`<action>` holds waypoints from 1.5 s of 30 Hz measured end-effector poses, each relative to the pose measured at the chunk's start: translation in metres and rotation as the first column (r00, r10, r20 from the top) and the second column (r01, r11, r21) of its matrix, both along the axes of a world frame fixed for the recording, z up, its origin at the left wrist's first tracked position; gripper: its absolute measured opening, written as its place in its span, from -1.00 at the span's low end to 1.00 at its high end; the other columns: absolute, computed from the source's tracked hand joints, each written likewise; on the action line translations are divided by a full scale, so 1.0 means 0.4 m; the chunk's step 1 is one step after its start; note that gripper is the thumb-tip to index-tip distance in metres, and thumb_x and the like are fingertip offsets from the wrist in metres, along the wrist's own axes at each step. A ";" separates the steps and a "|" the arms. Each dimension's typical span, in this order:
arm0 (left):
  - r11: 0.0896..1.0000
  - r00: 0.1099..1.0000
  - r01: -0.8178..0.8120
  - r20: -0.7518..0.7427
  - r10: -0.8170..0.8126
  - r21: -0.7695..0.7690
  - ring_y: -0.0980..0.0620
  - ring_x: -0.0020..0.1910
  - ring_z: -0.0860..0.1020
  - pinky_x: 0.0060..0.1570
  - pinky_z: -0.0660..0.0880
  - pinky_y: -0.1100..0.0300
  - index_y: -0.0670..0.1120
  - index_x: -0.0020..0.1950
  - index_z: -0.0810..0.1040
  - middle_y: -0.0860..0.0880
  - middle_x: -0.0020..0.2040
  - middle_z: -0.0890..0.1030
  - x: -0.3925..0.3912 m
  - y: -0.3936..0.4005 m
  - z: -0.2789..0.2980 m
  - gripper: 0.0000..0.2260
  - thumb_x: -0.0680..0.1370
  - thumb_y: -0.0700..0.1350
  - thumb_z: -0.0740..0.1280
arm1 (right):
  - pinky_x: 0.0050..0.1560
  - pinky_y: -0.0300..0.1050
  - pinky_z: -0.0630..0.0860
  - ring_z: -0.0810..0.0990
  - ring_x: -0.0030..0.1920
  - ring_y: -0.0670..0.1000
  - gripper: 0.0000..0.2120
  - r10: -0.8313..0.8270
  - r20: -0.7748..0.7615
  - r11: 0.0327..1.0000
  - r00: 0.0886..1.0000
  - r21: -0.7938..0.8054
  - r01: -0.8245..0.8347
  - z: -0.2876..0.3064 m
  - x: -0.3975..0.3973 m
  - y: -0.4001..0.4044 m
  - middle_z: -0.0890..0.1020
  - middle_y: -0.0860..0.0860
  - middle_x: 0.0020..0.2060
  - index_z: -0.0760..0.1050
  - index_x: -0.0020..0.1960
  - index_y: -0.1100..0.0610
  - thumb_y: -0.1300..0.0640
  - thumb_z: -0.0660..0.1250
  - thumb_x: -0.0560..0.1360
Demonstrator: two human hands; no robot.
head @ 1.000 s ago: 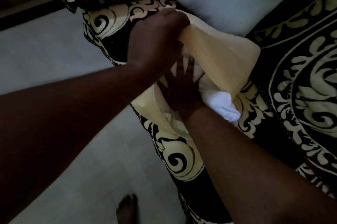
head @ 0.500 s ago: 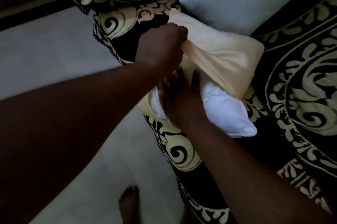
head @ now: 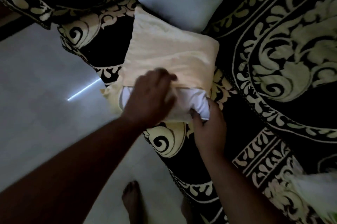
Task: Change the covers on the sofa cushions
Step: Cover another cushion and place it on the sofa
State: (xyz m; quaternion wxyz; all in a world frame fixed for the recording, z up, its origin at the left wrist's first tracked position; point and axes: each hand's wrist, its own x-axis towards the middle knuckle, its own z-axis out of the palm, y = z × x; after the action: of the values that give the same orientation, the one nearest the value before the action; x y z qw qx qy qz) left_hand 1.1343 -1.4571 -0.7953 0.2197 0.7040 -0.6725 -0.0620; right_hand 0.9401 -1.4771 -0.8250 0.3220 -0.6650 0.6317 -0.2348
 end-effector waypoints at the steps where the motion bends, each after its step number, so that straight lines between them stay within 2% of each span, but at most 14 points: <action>1: 0.986 0.986 0.165 0.041 -0.164 -0.021 -0.22 0.21 0.51 0.13 0.44 -0.05 -0.08 0.35 0.48 -0.17 0.29 0.53 -0.040 0.029 -0.011 -0.53 0.47 -0.02 0.41 | 0.20 -0.07 0.54 0.60 0.22 0.00 -0.50 -0.036 0.069 0.999 0.997 -0.001 0.037 -0.002 0.015 -0.008 0.63 -0.01 0.23 0.48 0.38 0.03 0.02 0.50 0.48; 4: 0.947 0.925 0.309 0.203 -0.321 0.090 -0.18 0.44 0.39 0.31 0.34 -0.07 0.00 0.57 0.33 -0.11 0.50 0.40 -0.084 0.064 -0.049 -0.42 0.54 -0.02 0.30 | 0.20 -0.06 0.59 0.63 0.18 -0.07 -0.51 -0.116 0.347 0.985 0.931 0.158 0.064 0.007 0.026 -0.036 0.65 -0.07 0.19 0.48 0.35 0.00 0.17 0.51 0.47; 8: 0.961 0.931 0.223 0.256 -0.259 0.161 -0.16 0.27 0.49 0.03 0.42 -0.01 0.02 0.59 0.30 -0.06 0.42 0.47 -0.043 0.022 -0.059 -0.46 0.59 -0.12 0.23 | 0.06 -0.05 0.61 0.68 0.12 0.04 -0.50 -0.309 0.637 0.908 0.706 0.419 0.020 -0.008 -0.034 -0.025 0.70 0.04 0.10 0.43 0.25 0.04 0.27 0.56 0.42; 11: 0.922 0.915 0.243 0.245 -0.321 0.302 -0.12 0.20 0.48 -0.04 0.45 0.01 0.05 0.56 0.33 -0.02 0.35 0.49 -0.020 0.018 -0.071 -0.38 0.48 -0.13 0.26 | 0.06 0.09 0.62 0.68 0.02 0.04 -0.63 -0.235 0.387 0.858 0.892 0.514 0.003 -0.064 -0.072 0.016 0.69 0.04 0.01 0.50 0.11 0.03 0.04 0.59 0.40; 14: 0.932 0.926 0.195 0.255 -0.277 0.306 -0.13 0.20 0.48 -0.08 0.45 0.01 0.06 0.56 0.34 -0.02 0.36 0.49 -0.016 0.011 -0.078 -0.30 0.41 -0.21 0.35 | 0.17 0.11 0.58 0.63 0.06 -0.03 -0.71 0.101 0.234 0.878 0.967 0.436 -0.197 -0.101 -0.089 0.060 0.62 -0.03 0.11 0.58 0.18 -0.04 -0.01 0.50 0.49; 18: 0.938 0.928 0.193 0.255 -0.270 0.289 -0.15 0.22 0.47 -0.08 0.46 0.01 0.06 0.55 0.36 -0.02 0.35 0.49 -0.025 -0.004 -0.095 -0.36 0.47 -0.23 0.34 | 0.30 0.07 0.48 0.44 0.35 0.13 -0.35 0.625 -0.250 0.781 0.740 0.215 -0.587 -0.140 -0.056 0.038 0.44 0.09 0.39 0.30 0.55 -0.05 -0.09 0.42 0.51; 22: 0.943 0.932 0.177 0.261 -0.253 0.281 -0.18 0.21 0.47 -0.09 0.46 -0.01 0.07 0.55 0.36 -0.05 0.32 0.51 -0.009 -0.028 -0.095 -0.44 0.53 -0.18 0.17 | 0.06 0.12 0.50 0.52 0.20 0.16 -0.22 0.521 -0.667 0.769 0.533 0.095 -0.633 -0.139 -0.019 0.019 0.48 0.13 0.32 0.30 0.52 0.03 -0.08 0.51 0.38; 25: 0.938 0.919 0.172 0.294 -0.263 0.301 -0.18 0.21 0.47 -0.05 0.46 -0.02 0.09 0.55 0.36 -0.04 0.30 0.52 0.002 -0.046 -0.092 -0.45 0.55 -0.14 0.09 | -0.02 0.11 0.48 0.55 0.06 0.15 -0.31 0.495 -0.690 0.793 0.529 0.110 -0.599 -0.144 -0.027 0.010 0.49 0.13 0.26 0.36 0.47 -0.01 -0.03 0.48 0.38; 29: 0.906 0.862 0.244 0.350 -0.366 0.347 -0.19 0.20 0.47 0.07 0.43 -0.04 0.08 0.58 0.29 -0.05 0.31 0.51 -0.006 -0.045 -0.101 -0.39 0.50 -0.15 0.07 | -0.14 0.03 0.49 0.61 -0.20 0.19 -0.71 0.455 -0.726 0.841 0.515 0.160 -0.516 -0.149 -0.044 -0.037 0.62 0.09 -0.17 0.61 -0.01 0.06 0.05 0.51 0.29; 33: 0.913 0.783 0.319 0.472 -0.404 0.252 -0.23 0.15 0.47 -0.01 0.40 -0.07 0.13 0.64 0.10 -0.14 0.32 0.48 -0.032 -0.030 -0.109 -0.27 0.49 -0.21 0.16 | -0.26 0.02 0.54 0.63 -0.26 0.22 -0.92 0.607 -0.580 0.732 0.543 0.142 -0.667 -0.110 -0.099 -0.070 0.62 0.13 -0.25 0.60 -0.15 0.14 0.15 0.42 0.38; 36: 0.889 0.701 0.408 0.552 -0.452 0.209 -0.20 0.16 0.49 -0.04 0.39 -0.06 0.13 0.61 0.23 -0.12 0.33 0.51 -0.057 -0.013 -0.156 -0.36 0.53 -0.19 0.21 | -0.33 -0.04 0.53 0.65 -0.21 0.15 -0.92 0.623 -0.510 0.732 0.593 0.113 -0.671 -0.064 -0.143 -0.078 0.63 0.05 -0.15 0.66 -0.05 0.03 0.13 0.44 0.45; 39: 0.849 0.682 0.271 0.532 -0.501 0.453 -0.16 0.08 0.58 -0.08 0.45 0.04 0.11 0.45 0.48 -0.03 0.27 0.59 -0.079 -0.042 -0.171 -0.43 0.43 0.00 0.45 | -0.43 -0.05 0.52 0.65 -0.24 0.13 -0.90 0.695 -0.452 0.656 0.559 0.081 -0.751 -0.058 -0.160 -0.084 0.58 -0.02 -0.10 0.64 -0.03 -0.01 0.06 0.35 0.51; 43: 0.625 0.964 -0.035 0.192 -0.185 0.780 -0.15 0.33 0.50 0.23 0.46 -0.02 0.17 0.47 0.39 -0.06 0.42 0.50 -0.132 -0.112 -0.181 -0.56 0.63 0.27 0.14 | -0.39 -0.09 0.49 0.63 -0.20 0.10 -0.89 0.750 -0.429 0.596 0.503 0.110 -0.796 -0.061 -0.133 -0.123 0.53 -0.02 -0.09 0.64 -0.06 0.04 0.05 0.35 0.55; 45: 0.539 0.999 -0.001 0.027 -0.040 0.843 -0.12 0.33 0.48 0.29 0.38 0.04 0.08 0.47 0.42 -0.10 0.42 0.49 -0.157 -0.147 -0.161 -0.57 0.67 0.22 0.14 | -0.15 -0.01 0.58 0.61 0.01 0.10 -0.87 0.783 -0.308 0.601 0.541 0.147 -0.786 -0.059 -0.145 -0.145 0.57 0.00 0.06 0.68 0.02 0.10 0.09 0.38 0.56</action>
State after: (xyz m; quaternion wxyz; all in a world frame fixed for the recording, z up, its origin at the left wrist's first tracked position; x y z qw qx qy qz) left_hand 1.0716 -1.5158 -0.8599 -0.1606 0.7165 -0.5726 -0.3646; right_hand 0.8822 -1.5351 -0.8486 0.2752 -0.9079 0.3121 0.0500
